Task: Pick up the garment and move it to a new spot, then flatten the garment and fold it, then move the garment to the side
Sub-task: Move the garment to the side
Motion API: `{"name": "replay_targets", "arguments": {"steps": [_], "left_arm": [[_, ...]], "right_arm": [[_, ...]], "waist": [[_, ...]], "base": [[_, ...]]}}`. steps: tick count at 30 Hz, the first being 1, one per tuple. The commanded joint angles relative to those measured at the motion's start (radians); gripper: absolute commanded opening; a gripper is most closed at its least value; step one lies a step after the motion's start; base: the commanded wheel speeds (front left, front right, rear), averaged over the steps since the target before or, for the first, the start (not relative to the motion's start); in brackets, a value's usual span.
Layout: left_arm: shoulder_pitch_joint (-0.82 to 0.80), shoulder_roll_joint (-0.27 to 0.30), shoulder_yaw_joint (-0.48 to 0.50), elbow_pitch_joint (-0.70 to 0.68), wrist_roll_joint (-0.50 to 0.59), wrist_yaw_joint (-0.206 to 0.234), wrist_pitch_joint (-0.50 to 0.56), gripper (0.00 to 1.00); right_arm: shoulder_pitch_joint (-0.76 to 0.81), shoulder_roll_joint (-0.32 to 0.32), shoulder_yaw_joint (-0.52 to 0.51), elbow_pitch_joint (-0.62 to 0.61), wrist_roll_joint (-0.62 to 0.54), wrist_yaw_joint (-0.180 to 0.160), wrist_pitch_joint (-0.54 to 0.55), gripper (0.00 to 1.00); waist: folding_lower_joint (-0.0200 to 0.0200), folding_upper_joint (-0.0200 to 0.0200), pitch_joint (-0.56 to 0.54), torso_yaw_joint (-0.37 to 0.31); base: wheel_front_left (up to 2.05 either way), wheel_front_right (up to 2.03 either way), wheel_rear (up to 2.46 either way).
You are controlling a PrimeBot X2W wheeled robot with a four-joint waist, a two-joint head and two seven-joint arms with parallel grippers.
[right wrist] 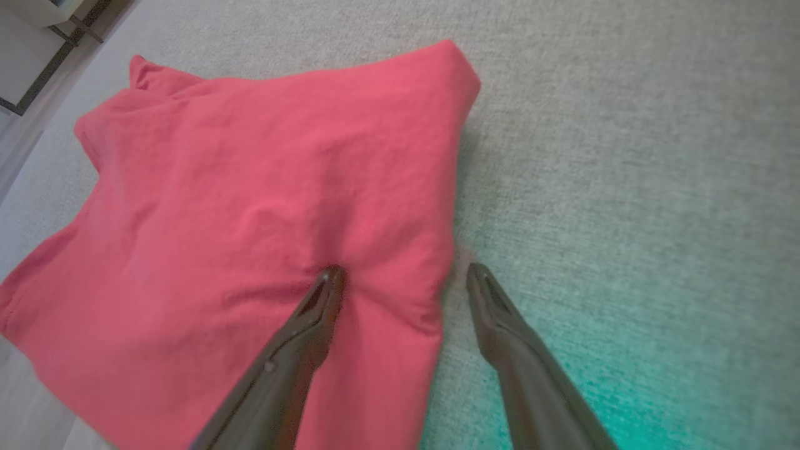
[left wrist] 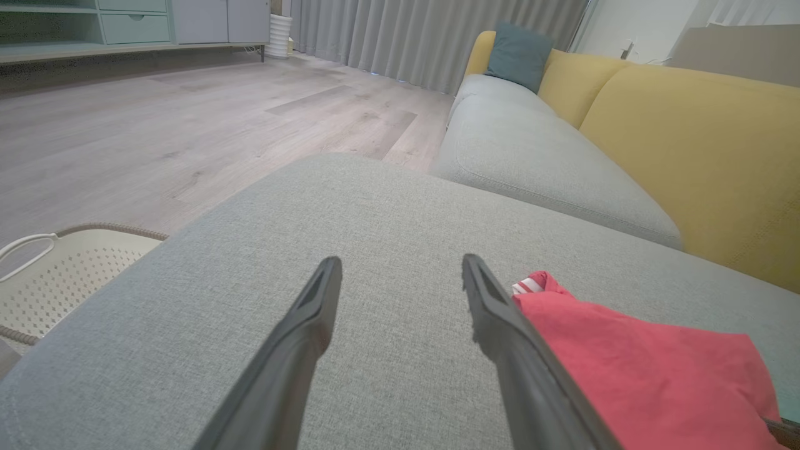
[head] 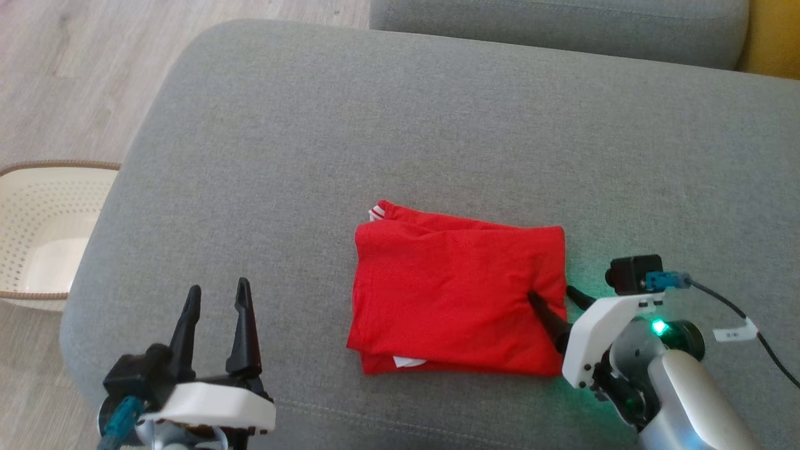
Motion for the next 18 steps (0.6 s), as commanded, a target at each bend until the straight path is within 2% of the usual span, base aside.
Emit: {"name": "replay_targets", "arguments": {"steps": [1,2,3,4,6,7,9,14,18], "left_arm": [[-0.042,-0.006,0.038,-0.033,-0.009,0.002,-0.012,1.00],[-0.043,-0.006,0.039,-0.034,-0.011,0.003,-0.012,1.00],[-0.043,-0.006,0.039,-0.034,-0.012,0.004,-0.012,1.00],[-0.045,-0.006,0.038,-0.035,-0.013,0.004,-0.012,1.00],[-0.050,-0.006,0.035,-0.037,-0.013,0.004,-0.012,1.00],[-0.051,-0.006,0.035,-0.038,-0.013,0.004,-0.012,1.00],[-0.055,-0.006,0.035,-0.039,-0.012,0.003,-0.012,1.00],[-0.066,-0.006,0.040,-0.046,-0.003,0.000,-0.012,1.00],[-0.075,-0.006,0.038,-0.055,0.008,-0.007,-0.012,1.00]], "right_arm": [[-0.036,-0.009,0.031,-0.011,0.010,-0.001,0.009,1.00],[-0.042,-0.009,0.036,-0.006,0.014,-0.001,0.013,1.00],[-0.048,-0.008,0.043,-0.001,0.016,-0.001,0.016,0.71],[-0.056,-0.006,0.051,0.006,0.020,-0.001,0.020,0.50],[-0.082,-0.004,0.076,0.027,0.029,-0.001,0.030,0.32],[-0.091,-0.004,0.085,0.036,0.033,-0.001,0.035,0.26],[-0.112,-0.004,0.097,0.052,0.039,-0.001,0.033,0.00],[-0.168,-0.016,0.108,0.068,0.039,-0.001,-0.005,0.00],[-0.199,-0.056,0.103,0.048,0.035,-0.001,-0.030,0.00]], "waist": [[0.0000,0.0000,0.003,-0.002],[0.0000,0.0000,0.005,-0.004],[0.0000,0.0000,0.007,-0.006],[0.0000,0.0000,0.009,-0.009],[0.0000,0.0000,0.018,-0.019],[0.0000,0.0000,0.021,-0.023],[0.0000,0.0000,0.028,-0.032],[0.0000,0.0000,0.042,-0.075],[0.0000,0.0000,0.058,-0.135]], "base": [[0.00,0.00,0.00],[0.00,0.00,0.00],[0.00,0.00,0.00],[0.00,0.00,0.00],[0.00,0.00,0.00],[0.00,0.00,0.00],[0.00,0.00,0.00],[0.00,0.00,0.00],[0.00,0.00,0.00]]}}
